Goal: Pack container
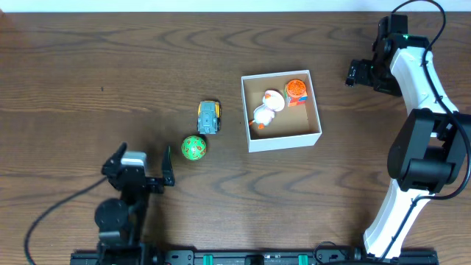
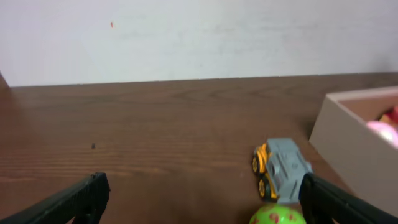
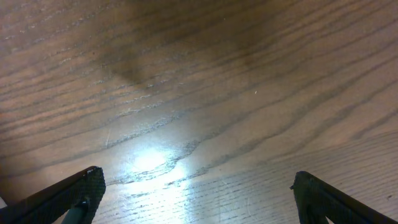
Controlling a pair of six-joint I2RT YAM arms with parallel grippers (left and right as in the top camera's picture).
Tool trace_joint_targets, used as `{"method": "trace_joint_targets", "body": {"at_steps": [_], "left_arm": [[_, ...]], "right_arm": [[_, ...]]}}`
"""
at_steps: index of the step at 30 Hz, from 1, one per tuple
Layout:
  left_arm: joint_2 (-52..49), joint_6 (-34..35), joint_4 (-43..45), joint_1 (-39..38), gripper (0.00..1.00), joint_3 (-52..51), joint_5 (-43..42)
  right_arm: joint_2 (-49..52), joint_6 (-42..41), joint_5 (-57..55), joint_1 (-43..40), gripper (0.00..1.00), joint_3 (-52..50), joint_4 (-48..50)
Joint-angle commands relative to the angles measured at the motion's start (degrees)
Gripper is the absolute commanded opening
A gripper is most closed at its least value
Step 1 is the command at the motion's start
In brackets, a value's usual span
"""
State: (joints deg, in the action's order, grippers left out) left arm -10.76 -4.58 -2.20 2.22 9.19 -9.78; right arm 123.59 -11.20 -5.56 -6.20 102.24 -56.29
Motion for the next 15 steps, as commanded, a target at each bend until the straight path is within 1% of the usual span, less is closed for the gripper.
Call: {"method": "trace_joint_targets", "body": {"at_steps": [1,4,6,7,9,12,13,14,15], "left_arm": [[-10.2,3.5,-3.5,0.2,0.98,10.3,3.4],[-23.4,3.4,-11.1,0.2,0.98,21.6,2.6],[-32.1,3.4,-16.0,0.2,0.98,28.8,-1.6],[-35.1,3.4,-17.1,0.2,0.98,30.9,-3.2],[-41.9,3.4,-17.9,0.2,0.98,34.6,-5.7],[-49.4,3.4,-16.1,0.2,0.98,37.5,-10.3],[-51.3,3.6,-16.3,0.1,0.98,38.4,-10.3],[-53.4,5.3,-17.2,-0.1,0.98,39.7,-8.6],[-55.1,8.4,-18.1,-0.3,0.98,40.8,-5.9]], "right_arm": [[-1.3,-1.0,-0.2,0.2,0.99,-0.3,0.0],[-1.3,-1.0,-0.2,0.2,0.99,-0.3,0.0],[-1.3,-1.0,-0.2,0.2,0.99,-0.3,0.0],[-1.3,-1.0,-0.2,0.2,0.99,-0.3,0.0],[-1.3,-1.0,-0.2,0.2,0.99,-0.3,0.0],[-1.3,-1.0,-0.2,0.2,0.99,-0.3,0.0],[-1.3,-1.0,-0.2,0.2,0.99,-0.3,0.0],[-1.3,-1.0,-0.2,0.2,0.99,-0.3,0.0],[-1.3,-1.0,-0.2,0.2,0.99,-0.3,0.0]]}}
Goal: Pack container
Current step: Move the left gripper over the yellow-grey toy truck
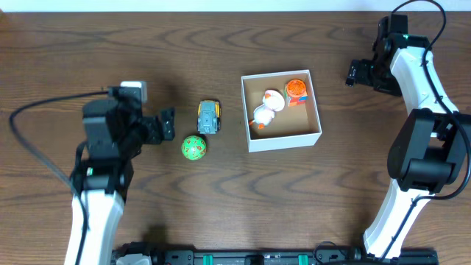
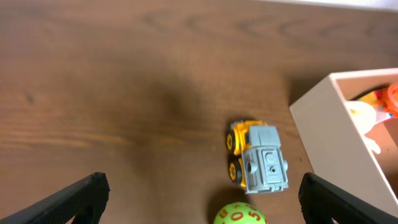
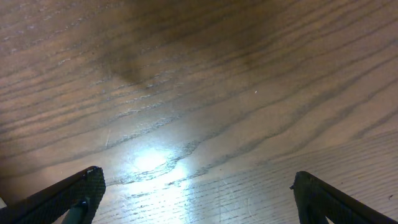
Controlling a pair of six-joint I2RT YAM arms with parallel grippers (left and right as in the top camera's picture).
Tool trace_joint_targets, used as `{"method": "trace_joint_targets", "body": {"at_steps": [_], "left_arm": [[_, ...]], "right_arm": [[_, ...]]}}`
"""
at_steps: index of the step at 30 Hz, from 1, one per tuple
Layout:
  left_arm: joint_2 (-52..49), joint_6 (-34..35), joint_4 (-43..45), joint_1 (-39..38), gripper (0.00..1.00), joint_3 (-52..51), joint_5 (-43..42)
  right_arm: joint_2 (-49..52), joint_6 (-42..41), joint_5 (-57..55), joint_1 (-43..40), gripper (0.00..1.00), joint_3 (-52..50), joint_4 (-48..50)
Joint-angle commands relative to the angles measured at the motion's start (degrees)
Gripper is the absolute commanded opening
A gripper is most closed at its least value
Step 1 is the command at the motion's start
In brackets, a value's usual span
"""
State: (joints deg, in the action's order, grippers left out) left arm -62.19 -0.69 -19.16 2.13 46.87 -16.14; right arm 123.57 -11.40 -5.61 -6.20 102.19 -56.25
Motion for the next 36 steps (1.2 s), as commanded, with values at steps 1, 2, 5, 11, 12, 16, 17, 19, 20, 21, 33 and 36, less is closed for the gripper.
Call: {"method": "trace_joint_targets", "body": {"at_steps": [1,2,5,11,12,16,17,19,20,21,33,36], "left_arm": [[-5.2,7.5,-2.3,-0.4,0.98,4.3,3.0],[-6.8,9.8,-4.0,-0.7,0.98,5.7,4.9],[-10.4,11.7,-8.7,-1.9,0.98,9.9,5.5],[-13.3,11.7,-10.5,-8.8,0.98,13.8,9.4],[-13.3,11.6,-9.8,-9.9,0.98,13.7,9.6],[-13.4,11.7,-9.3,-11.9,0.98,13.6,9.5],[-13.4,11.6,-9.0,-11.9,0.98,13.5,9.3],[-13.6,10.3,-9.3,-12.1,0.98,13.5,9.4],[-13.8,10.4,-9.6,-12.2,0.98,13.5,9.6],[-14.2,10.6,-10.1,-12.2,0.98,13.6,9.6],[-22.5,13.6,-16.9,-13.0,0.98,20.5,11.7],[-24.5,13.4,-17.1,-14.1,0.98,21.5,11.8]], "right_arm": [[-1.3,-0.8,-0.1,0.2,0.99,-0.3,0.0],[-1.3,-0.8,-0.2,0.2,0.99,-0.3,0.0],[-1.3,-0.8,-0.1,0.2,0.99,-0.3,0.0],[-1.3,-0.8,-0.2,0.2,0.99,-0.3,0.0],[-1.3,-0.8,-0.2,0.2,0.99,-0.3,0.0],[-1.3,-0.8,-0.2,0.2,0.99,-0.3,0.0],[-1.3,-0.8,-0.2,0.2,0.99,-0.3,0.0],[-1.3,-0.8,-0.2,0.2,0.99,-0.3,0.0],[-1.3,-0.8,-0.2,0.2,0.99,-0.3,0.0],[-1.3,-0.8,-0.2,0.2,0.99,-0.3,0.0],[-1.3,-0.8,-0.2,0.4,0.99,-0.3,0.0],[-1.3,-0.8,-0.2,0.4,0.99,-0.3,0.0]]}}
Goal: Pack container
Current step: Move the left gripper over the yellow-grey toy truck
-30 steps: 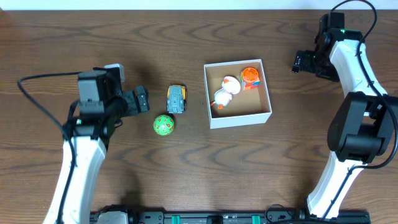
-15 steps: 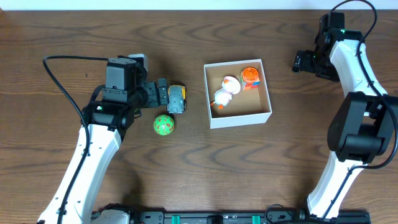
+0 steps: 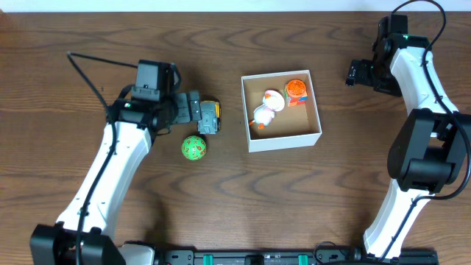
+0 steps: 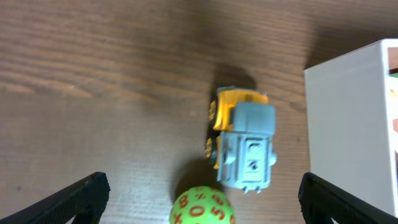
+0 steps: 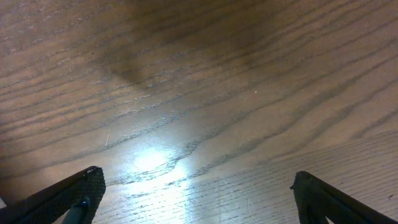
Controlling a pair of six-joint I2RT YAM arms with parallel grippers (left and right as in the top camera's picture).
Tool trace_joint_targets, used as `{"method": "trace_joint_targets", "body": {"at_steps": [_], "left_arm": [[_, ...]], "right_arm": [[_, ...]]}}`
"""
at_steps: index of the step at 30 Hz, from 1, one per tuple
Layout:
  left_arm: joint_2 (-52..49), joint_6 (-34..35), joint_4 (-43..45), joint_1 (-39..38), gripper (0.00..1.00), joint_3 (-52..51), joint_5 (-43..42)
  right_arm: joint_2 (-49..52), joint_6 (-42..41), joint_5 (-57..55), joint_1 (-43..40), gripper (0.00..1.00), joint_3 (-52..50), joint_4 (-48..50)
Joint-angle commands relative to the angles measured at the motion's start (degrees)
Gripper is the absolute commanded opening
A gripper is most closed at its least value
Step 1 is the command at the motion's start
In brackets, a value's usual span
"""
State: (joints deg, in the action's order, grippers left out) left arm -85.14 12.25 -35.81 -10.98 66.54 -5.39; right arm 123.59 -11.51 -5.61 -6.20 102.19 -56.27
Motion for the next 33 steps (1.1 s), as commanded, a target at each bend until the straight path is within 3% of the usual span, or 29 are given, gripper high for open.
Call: {"method": "trace_joint_targets", "body": {"at_steps": [1,11,33], "left_arm": [[-2.1,0.5,-0.5,-1.3,0.98,1.9,1.0],[-8.9,4.6,-1.3,-4.9,0.98,1.9,5.0],[-13.5,1.0,3.3,-7.5,0.98,1.9,5.0]], "right_arm": [[-1.3,-0.7,-0.2,0.4,0.99,-0.3,0.0],[-1.3,-0.7,-0.2,0.4,0.99,-0.3,0.0],[-1.3,-0.7,-0.2,0.4,0.99,-0.3,0.0]]}}
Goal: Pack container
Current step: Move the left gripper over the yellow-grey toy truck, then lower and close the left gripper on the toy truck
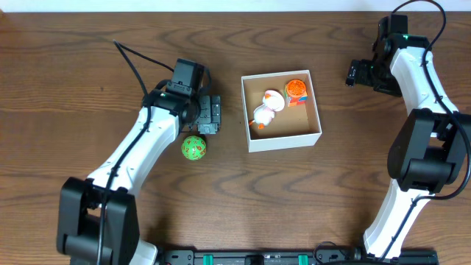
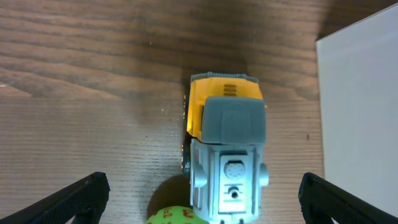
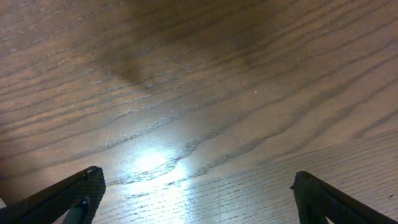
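A grey and yellow toy truck (image 2: 227, 149) lies on the table just left of the white box (image 1: 282, 138). My left gripper (image 1: 208, 115) hovers right over the truck, open, its fingertips (image 2: 74, 199) wide on either side. A green ball (image 1: 194, 147) with letters lies just in front of the truck, its top edge showing as the green ball (image 2: 177, 216) in the left wrist view. Inside the box are a white duck toy (image 1: 266, 107) and an orange toy (image 1: 296, 90). My right gripper (image 1: 355, 73) is open over bare wood to the right of the box.
The box wall (image 2: 360, 118) stands close on the right of the truck. A black cable (image 1: 136, 62) trails from the left arm across the table's left half. The table's far edge runs along the top of the overhead view.
My left gripper moved right and lower, from beside the truck to directly over it; the truck now fills the wrist view between the open fingers. The right arm has not moved.
My left arm was folded low at the front left, far from the toys. It then stood left of the truck and ball, later close beside the truck, and now over it, open throughout. Truck, ball, box and right arm kept their places.
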Controlling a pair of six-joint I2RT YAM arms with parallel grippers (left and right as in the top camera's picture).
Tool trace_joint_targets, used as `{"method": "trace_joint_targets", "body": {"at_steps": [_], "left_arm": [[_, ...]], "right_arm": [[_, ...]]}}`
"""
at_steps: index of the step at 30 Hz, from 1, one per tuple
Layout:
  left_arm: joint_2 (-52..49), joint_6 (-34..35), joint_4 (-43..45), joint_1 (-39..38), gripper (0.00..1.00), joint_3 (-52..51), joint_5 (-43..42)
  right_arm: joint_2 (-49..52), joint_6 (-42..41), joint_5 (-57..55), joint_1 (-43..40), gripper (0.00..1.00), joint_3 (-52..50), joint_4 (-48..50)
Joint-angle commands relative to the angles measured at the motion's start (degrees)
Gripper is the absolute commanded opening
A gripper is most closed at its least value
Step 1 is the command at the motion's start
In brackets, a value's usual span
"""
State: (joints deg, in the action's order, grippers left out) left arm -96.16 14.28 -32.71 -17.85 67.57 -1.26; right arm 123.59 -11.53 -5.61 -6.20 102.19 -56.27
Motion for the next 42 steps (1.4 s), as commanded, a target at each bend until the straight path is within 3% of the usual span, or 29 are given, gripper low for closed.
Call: {"method": "trace_joint_targets", "body": {"at_steps": [1,42], "left_arm": [[-3.1,-1.1,0.3,-0.8,0.98,0.9,0.9],[-7.8,-0.5,2.2,-2.2,0.98,0.9,0.9]], "right_arm": [[-1.3,-0.6,-0.2,0.4,0.99,-0.3,0.0],[-1.3,-0.6,-0.2,0.4,0.99,-0.3,0.0]]}}
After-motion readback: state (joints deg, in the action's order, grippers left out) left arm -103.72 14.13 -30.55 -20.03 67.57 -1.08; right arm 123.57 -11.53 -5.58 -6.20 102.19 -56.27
